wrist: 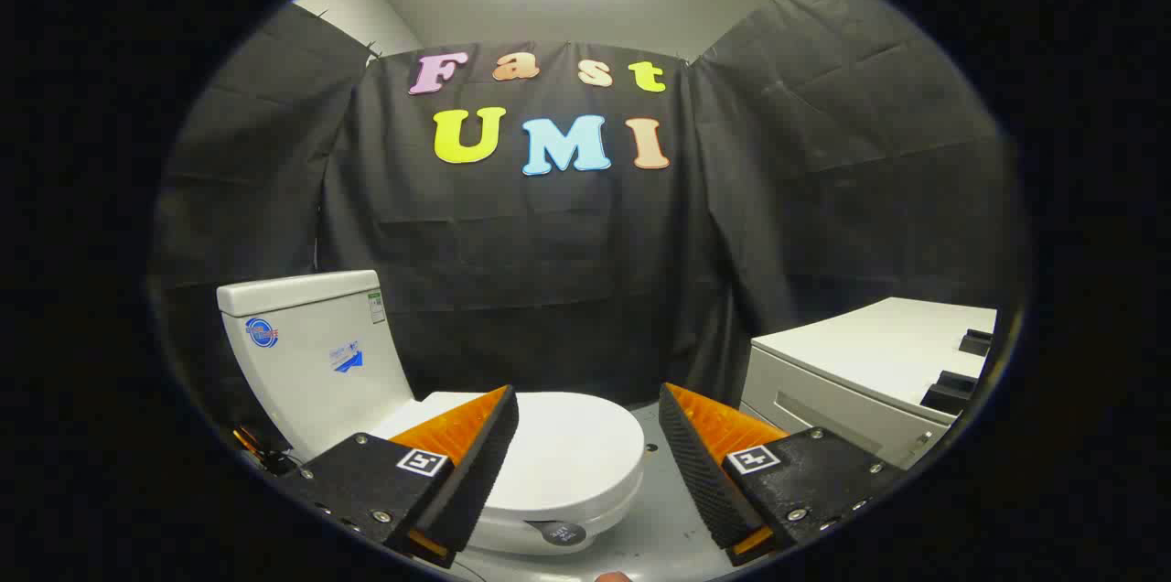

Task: Open the toilet lid.

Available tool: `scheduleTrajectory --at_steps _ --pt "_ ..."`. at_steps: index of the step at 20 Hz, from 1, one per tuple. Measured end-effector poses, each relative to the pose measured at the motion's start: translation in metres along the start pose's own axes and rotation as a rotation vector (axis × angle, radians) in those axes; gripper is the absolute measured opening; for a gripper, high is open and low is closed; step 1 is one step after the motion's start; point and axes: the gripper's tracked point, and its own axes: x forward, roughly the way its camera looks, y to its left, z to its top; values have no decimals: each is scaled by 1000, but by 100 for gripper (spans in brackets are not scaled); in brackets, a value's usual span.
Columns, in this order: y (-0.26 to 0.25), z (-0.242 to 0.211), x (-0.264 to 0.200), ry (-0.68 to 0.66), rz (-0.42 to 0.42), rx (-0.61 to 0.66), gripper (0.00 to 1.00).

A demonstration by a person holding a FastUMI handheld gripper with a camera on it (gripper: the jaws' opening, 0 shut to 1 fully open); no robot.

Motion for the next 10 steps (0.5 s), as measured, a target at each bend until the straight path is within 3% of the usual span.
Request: scheduleTrajectory --at_steps 10 --pt "6 -6 2 -11 31 -8 95"
